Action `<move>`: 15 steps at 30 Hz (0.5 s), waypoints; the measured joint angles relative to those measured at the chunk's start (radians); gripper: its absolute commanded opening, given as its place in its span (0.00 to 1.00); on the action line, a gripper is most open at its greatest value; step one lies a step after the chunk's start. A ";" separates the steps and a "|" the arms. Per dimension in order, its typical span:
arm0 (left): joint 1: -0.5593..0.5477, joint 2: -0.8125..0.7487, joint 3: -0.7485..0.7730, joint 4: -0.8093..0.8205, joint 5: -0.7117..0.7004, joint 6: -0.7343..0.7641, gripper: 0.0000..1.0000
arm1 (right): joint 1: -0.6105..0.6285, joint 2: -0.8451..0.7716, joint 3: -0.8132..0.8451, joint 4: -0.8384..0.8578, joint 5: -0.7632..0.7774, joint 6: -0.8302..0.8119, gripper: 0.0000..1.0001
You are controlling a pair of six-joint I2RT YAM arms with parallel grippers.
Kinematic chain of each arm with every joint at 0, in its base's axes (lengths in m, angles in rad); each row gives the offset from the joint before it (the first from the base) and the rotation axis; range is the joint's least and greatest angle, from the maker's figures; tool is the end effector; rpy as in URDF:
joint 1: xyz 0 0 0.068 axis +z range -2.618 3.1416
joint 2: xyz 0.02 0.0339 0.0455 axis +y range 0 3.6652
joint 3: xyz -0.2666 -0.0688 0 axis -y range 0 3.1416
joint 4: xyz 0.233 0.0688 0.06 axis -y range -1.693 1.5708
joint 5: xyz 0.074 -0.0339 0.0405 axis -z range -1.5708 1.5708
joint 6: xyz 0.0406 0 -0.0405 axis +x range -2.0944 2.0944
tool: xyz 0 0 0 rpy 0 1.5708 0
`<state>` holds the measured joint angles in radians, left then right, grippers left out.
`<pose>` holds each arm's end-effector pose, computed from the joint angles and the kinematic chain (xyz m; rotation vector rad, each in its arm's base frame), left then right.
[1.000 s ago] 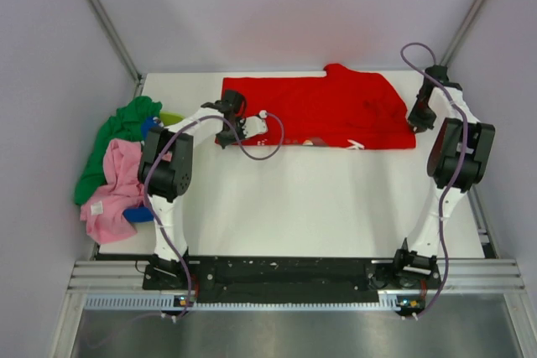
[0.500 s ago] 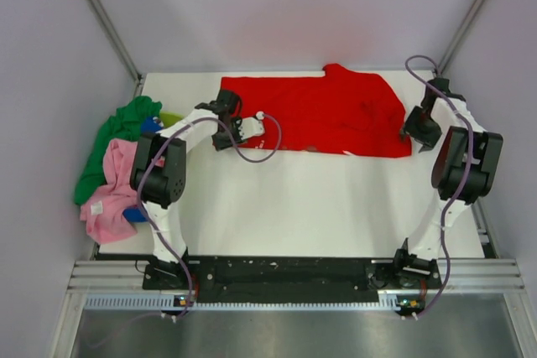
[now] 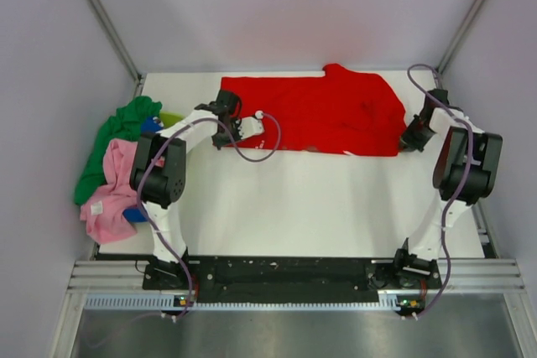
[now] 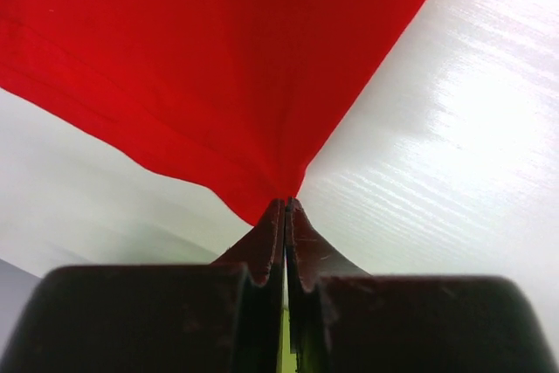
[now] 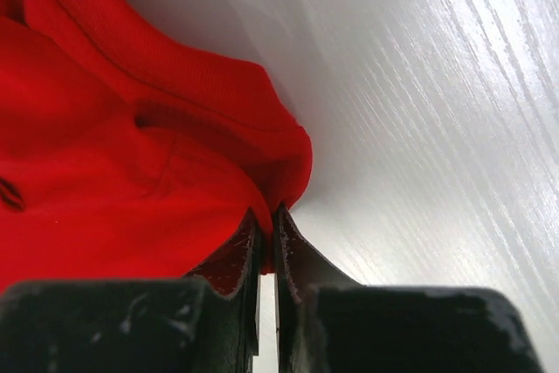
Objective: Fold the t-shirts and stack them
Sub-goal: Fold the flattened tshirt in 1/3 of the way
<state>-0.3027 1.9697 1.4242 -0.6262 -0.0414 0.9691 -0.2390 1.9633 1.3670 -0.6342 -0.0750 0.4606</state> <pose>0.3808 -0.1172 0.1840 1.6347 2.2339 0.2373 0.3764 -0.0886 0.1707 0.9451 2.6436 0.1580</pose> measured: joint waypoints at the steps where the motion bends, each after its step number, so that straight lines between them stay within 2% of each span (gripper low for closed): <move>1: 0.000 0.000 -0.006 0.003 0.000 -0.006 0.00 | -0.005 -0.013 -0.019 0.018 -0.005 0.005 0.00; 4: 0.000 -0.004 -0.042 0.014 -0.001 -0.029 0.00 | -0.013 -0.066 -0.100 0.072 -0.018 0.018 0.00; 8: 0.000 -0.052 -0.134 0.015 -0.004 -0.081 0.00 | -0.016 -0.217 -0.309 0.117 -0.056 0.047 0.00; 15: 0.000 -0.306 -0.446 0.009 -0.004 -0.113 0.00 | -0.016 -0.534 -0.605 0.037 -0.070 0.121 0.00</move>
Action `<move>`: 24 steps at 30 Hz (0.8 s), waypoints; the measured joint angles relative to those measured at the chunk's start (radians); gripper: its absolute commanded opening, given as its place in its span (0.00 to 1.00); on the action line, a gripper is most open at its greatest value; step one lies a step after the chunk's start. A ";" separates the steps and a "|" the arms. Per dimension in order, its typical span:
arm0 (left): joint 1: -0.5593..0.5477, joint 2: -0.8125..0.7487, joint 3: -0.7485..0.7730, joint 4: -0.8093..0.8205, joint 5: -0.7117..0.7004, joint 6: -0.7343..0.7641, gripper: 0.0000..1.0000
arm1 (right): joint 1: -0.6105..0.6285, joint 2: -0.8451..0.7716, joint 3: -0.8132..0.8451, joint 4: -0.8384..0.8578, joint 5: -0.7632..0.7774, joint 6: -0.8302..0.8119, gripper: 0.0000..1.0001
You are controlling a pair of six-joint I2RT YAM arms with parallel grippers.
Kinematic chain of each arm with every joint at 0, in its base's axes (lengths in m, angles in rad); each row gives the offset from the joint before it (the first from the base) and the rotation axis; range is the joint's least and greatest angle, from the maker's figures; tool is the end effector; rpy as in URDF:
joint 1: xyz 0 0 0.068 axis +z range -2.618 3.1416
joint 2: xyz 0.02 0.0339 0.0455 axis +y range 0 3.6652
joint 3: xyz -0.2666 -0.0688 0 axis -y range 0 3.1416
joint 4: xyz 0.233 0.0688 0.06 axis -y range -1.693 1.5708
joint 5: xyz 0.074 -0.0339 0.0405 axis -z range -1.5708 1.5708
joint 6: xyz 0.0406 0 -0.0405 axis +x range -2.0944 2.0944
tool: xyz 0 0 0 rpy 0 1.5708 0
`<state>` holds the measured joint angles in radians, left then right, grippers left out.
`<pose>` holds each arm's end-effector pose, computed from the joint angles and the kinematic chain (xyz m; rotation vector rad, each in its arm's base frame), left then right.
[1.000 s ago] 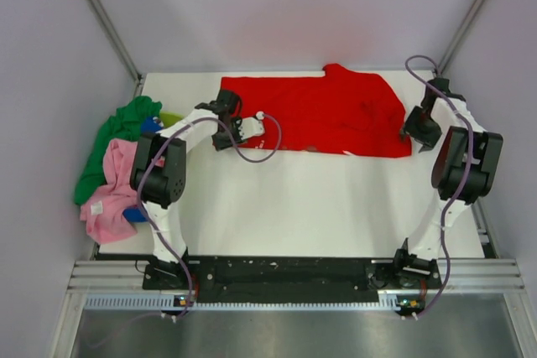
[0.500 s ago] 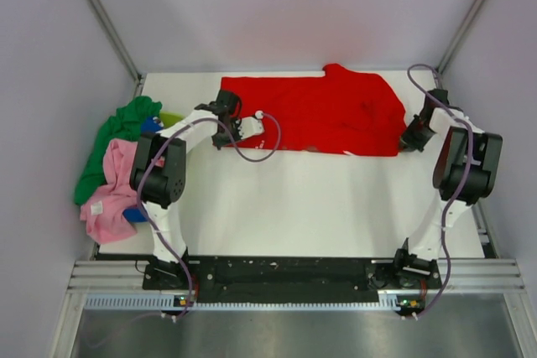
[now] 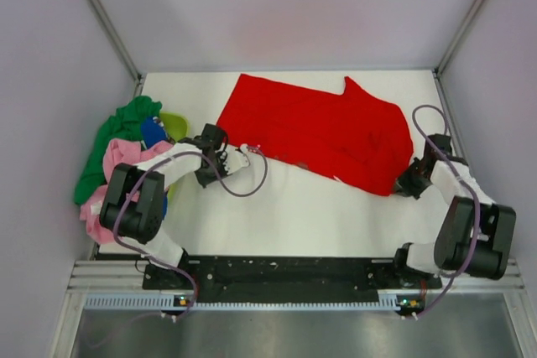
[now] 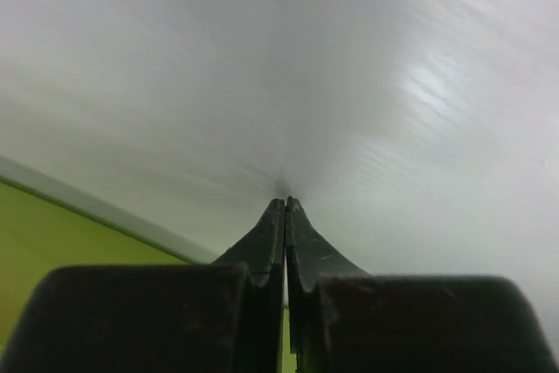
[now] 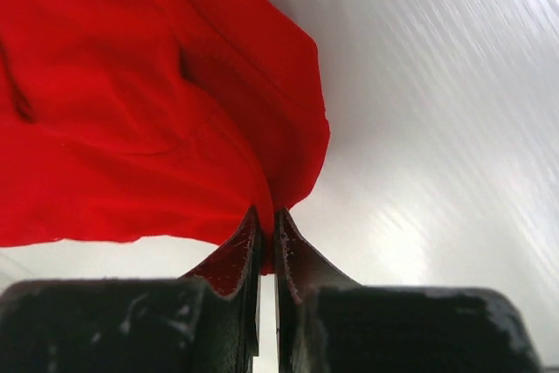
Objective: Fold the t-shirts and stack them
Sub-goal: Fold the flattened tshirt in 1/3 of the way
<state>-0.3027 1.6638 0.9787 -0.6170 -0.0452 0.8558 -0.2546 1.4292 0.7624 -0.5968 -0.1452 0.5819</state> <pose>0.2808 -0.0858 0.1675 1.5749 2.4239 0.1695 0.2309 -0.0540 0.1716 1.1280 2.6168 0.2763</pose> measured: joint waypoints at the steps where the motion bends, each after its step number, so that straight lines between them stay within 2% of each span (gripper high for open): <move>1: 0.000 -0.030 -0.031 -0.009 -0.002 -0.002 0.00 | 0.000 -0.060 -0.028 -0.024 0.003 0.013 0.00; 3: 0.000 -0.076 -0.069 -0.023 -0.006 -0.002 0.00 | 0.000 -0.165 -0.061 -0.060 0.013 0.031 0.00; 6: 0.000 -0.142 -0.098 -0.028 -0.014 0.011 0.42 | 0.000 -0.270 -0.077 -0.097 0.027 0.046 0.00; 8: 0.000 -0.173 -0.095 -0.021 -0.014 0.038 0.53 | 0.000 -0.280 -0.077 -0.106 0.032 0.051 0.00; 11: 0.001 -0.172 -0.030 -0.025 0.023 0.077 0.61 | -0.001 -0.244 -0.072 -0.116 0.040 0.050 0.00; 14: 0.003 -0.109 0.129 -0.023 0.086 0.127 0.64 | -0.010 -0.193 -0.048 -0.127 0.045 0.045 0.00; 15: 0.006 -0.072 0.192 -0.020 0.108 0.148 0.65 | -0.015 -0.182 -0.039 -0.129 0.049 0.040 0.00; 16: 0.011 0.029 0.327 -0.003 0.153 0.198 0.65 | -0.023 -0.168 -0.011 -0.133 0.063 0.024 0.00; 21: 0.032 0.185 0.467 -0.077 0.206 0.312 0.65 | -0.026 -0.141 0.046 -0.141 0.077 -0.005 0.00; 24: 0.041 0.315 0.593 -0.187 0.229 0.374 0.65 | -0.028 -0.125 0.067 -0.140 0.080 -0.021 0.00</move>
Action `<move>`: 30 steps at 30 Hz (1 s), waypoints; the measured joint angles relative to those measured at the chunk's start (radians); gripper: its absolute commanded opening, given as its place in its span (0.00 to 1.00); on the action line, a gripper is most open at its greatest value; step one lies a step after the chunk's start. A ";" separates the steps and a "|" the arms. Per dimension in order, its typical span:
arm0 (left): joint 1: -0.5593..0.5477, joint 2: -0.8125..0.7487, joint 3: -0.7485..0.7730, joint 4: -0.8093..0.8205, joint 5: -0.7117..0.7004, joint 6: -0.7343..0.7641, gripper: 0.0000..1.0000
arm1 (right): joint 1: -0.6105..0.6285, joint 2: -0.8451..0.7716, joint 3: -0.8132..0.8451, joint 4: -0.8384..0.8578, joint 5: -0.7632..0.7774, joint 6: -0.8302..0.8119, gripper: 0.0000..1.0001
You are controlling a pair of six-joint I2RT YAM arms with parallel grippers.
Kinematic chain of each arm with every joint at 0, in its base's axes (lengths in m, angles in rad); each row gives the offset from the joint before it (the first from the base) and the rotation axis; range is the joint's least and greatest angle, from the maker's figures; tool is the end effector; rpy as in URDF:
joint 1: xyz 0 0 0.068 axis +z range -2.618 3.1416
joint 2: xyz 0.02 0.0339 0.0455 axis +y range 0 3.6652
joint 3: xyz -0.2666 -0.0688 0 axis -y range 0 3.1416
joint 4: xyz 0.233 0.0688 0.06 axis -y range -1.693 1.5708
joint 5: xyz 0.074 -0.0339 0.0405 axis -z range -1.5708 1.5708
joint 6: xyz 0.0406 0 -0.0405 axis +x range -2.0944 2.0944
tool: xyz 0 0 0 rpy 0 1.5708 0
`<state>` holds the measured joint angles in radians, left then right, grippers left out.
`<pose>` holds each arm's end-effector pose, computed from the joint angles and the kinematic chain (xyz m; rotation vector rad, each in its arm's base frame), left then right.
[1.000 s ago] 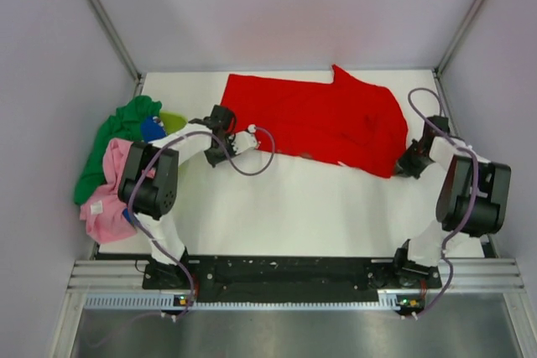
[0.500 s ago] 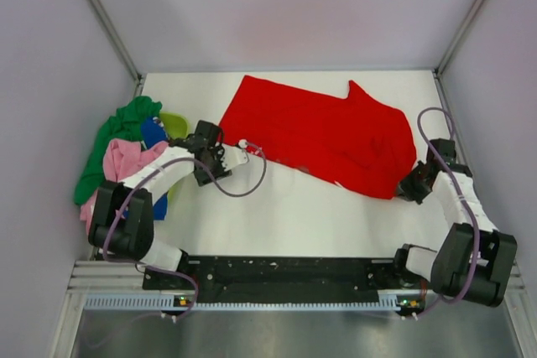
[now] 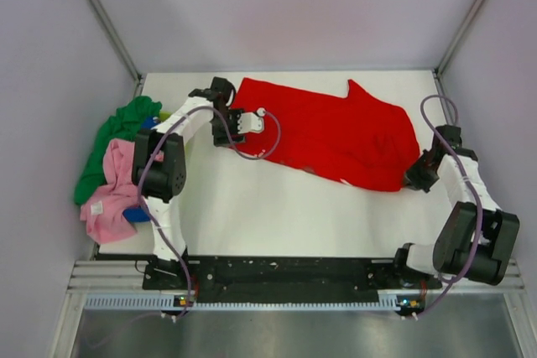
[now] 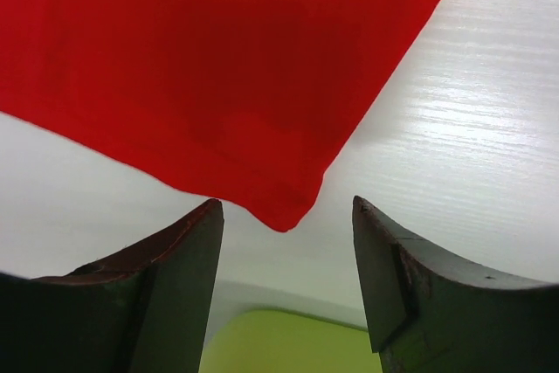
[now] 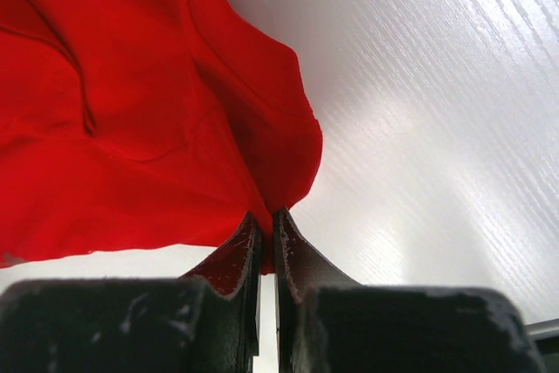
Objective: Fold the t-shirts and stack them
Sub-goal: Fold the flattened tshirt in 1/3 of the way
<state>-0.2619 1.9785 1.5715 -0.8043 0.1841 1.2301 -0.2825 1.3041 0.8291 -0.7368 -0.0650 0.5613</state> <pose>0.3878 -0.1117 0.2145 1.8928 1.9805 0.0079 0.2164 -0.0601 0.2103 1.1278 2.5527 0.1602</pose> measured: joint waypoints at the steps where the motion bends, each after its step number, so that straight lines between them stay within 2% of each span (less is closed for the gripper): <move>1: 0.002 0.034 0.034 -0.031 0.007 0.014 0.65 | -0.001 0.004 0.004 -0.003 0.000 -0.002 0.00; 7: 0.002 0.077 0.029 -0.094 -0.001 0.061 0.65 | -0.002 0.044 0.032 -0.011 0.000 -0.011 0.00; 10: 0.001 0.101 0.027 -0.076 -0.034 0.050 0.59 | -0.002 0.060 0.045 -0.011 -0.001 -0.012 0.00; 15: 0.000 0.117 0.004 0.031 -0.099 -0.021 0.03 | -0.005 0.066 0.055 -0.013 -0.001 -0.019 0.00; 16: 0.000 0.109 -0.017 0.065 -0.105 -0.034 0.00 | -0.006 0.066 0.056 -0.012 -0.002 -0.020 0.00; 20: -0.002 0.037 -0.146 0.182 -0.118 -0.063 0.00 | -0.021 0.066 0.056 -0.018 -0.012 -0.021 0.00; 24: -0.003 -0.066 -0.285 0.193 -0.118 -0.104 0.00 | -0.063 0.064 0.056 -0.041 -0.043 -0.028 0.00; 30: -0.030 -0.247 -0.470 0.057 -0.062 -0.185 0.03 | -0.195 0.020 0.041 -0.066 -0.122 -0.020 0.00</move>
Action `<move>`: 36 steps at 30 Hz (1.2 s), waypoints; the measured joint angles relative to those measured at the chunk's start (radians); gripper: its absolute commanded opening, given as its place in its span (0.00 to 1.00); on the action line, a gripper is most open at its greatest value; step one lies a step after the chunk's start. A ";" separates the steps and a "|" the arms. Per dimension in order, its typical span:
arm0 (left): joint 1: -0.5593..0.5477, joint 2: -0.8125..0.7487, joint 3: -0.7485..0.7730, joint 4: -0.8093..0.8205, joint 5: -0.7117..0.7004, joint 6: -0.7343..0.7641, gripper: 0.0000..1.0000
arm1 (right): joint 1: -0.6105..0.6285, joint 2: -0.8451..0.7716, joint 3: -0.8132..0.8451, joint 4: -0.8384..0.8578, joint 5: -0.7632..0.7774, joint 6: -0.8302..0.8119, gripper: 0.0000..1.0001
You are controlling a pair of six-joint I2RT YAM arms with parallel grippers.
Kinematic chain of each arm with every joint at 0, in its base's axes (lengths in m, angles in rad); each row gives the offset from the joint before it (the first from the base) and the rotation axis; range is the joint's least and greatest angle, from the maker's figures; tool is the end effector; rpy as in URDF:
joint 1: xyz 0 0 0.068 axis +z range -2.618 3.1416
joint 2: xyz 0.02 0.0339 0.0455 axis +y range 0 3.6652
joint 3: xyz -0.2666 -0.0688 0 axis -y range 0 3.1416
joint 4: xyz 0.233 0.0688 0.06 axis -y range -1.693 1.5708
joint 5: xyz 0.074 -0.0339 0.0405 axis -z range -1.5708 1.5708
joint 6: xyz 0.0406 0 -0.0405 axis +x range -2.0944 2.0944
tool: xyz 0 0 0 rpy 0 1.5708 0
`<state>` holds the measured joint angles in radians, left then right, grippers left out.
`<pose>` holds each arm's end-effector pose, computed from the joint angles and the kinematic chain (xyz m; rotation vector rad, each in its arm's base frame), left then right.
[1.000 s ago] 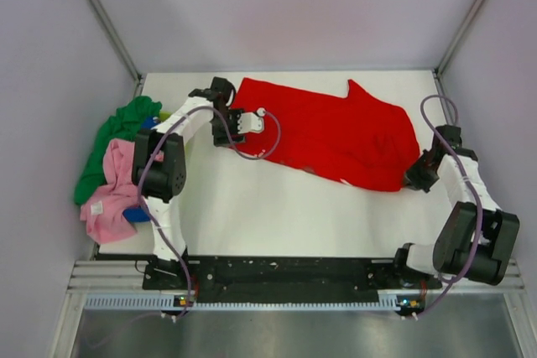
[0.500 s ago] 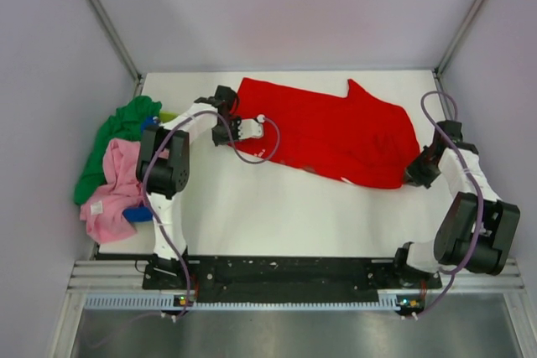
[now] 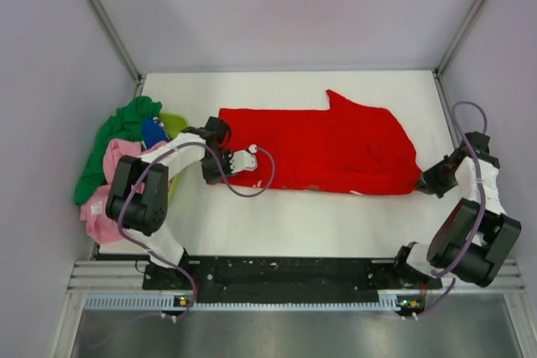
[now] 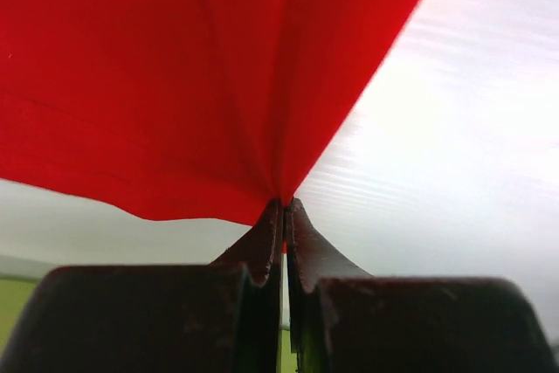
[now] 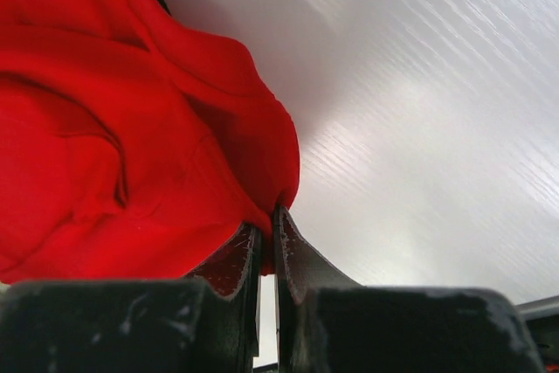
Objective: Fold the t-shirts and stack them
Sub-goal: Fold the flattened tshirt in 1/3 of the way
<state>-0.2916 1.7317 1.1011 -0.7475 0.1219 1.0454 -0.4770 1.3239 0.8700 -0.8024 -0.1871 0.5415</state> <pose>0.2937 -0.0933 0.1755 1.8216 2.2786 -0.0618 0.2041 -0.0970 0.2155 1.3385 2.4832 0.2789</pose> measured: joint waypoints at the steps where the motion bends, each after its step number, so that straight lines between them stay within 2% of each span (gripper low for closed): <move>1: -0.013 -0.029 -0.024 -0.029 0.017 -0.011 0.06 | -0.020 -0.010 -0.009 -0.002 -0.005 0.002 0.00; 3: -0.040 -0.080 -0.069 -0.077 0.047 -0.029 0.13 | -0.042 -0.019 -0.034 -0.002 -0.006 0.005 0.03; 4: -0.061 -0.117 -0.105 -0.101 0.071 -0.039 0.16 | -0.048 -0.022 -0.047 -0.002 -0.003 0.006 0.17; 6: -0.090 -0.177 -0.158 -0.144 0.104 -0.051 0.26 | -0.050 -0.025 -0.069 -0.007 0.008 0.008 0.52; 7: -0.105 -0.208 -0.182 -0.170 0.120 -0.056 0.33 | -0.050 -0.027 -0.075 -0.008 0.015 0.017 0.64; 9: -0.124 -0.253 -0.206 -0.219 0.142 -0.068 0.42 | -0.051 -0.031 -0.079 -0.013 0.041 0.020 0.71; 12: -0.125 -0.276 -0.205 -0.249 0.138 -0.104 0.48 | -0.051 -0.039 -0.079 -0.013 0.085 0.024 0.72; 13: -0.124 -0.276 -0.199 -0.254 0.127 -0.118 0.54 | -0.051 -0.043 -0.077 -0.014 0.094 0.026 0.73; 17: -0.108 -0.272 -0.113 -0.294 0.097 -0.169 0.54 | -0.026 -0.059 -0.023 -0.029 0.135 0.013 0.68; 19: -0.095 -0.267 -0.033 -0.296 0.093 -0.194 0.55 | 0.048 -0.072 0.027 -0.025 0.164 -0.014 0.63; 21: -0.081 -0.265 0.032 -0.273 0.091 -0.223 0.56 | 0.176 -0.083 0.072 -0.005 0.181 -0.046 0.57; 25: -0.046 -0.227 0.106 -0.195 0.085 -0.305 0.57 | 0.382 -0.047 0.107 0.036 0.154 -0.078 0.45; 32: 0.059 -0.075 0.140 -0.087 0.044 -0.425 0.57 | 0.423 0.154 0.098 0.040 0.089 -0.094 0.43; 36: 0.074 -0.065 0.127 -0.060 0.038 -0.450 0.57 | 0.446 0.210 0.098 0.063 0.037 -0.106 0.43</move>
<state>-0.2176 1.6669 1.2282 -0.8078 0.1600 0.5957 -0.0315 1.5341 0.9684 -0.7391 -0.1497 0.4355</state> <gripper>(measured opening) 0.568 0.433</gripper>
